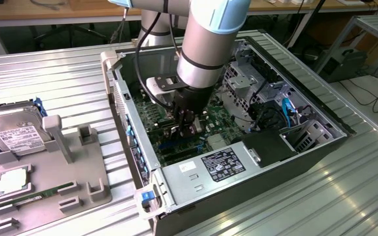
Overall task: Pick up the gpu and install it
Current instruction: 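Insert the gpu into the slot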
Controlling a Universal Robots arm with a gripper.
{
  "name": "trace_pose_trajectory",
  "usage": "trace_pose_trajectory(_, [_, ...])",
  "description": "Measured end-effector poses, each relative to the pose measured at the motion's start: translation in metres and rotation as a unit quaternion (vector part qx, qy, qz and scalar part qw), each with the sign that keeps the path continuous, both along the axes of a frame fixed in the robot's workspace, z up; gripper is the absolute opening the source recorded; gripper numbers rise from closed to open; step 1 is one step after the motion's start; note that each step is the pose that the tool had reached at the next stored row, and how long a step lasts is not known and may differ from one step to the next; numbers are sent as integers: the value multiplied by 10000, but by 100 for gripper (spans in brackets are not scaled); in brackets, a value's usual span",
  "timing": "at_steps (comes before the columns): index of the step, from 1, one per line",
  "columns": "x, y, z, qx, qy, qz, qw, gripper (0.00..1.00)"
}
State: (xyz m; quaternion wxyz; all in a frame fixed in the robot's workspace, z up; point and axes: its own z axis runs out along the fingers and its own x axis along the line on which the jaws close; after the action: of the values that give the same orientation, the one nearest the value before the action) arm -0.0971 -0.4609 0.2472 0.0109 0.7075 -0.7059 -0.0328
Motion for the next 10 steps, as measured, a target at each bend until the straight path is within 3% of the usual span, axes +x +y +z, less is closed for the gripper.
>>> trace_pose_trajectory(4, [0,1,-56,0,0,0,10000,28])
trace_pose_trajectory(10, [0,1,-17,1,0,0,10000,28])
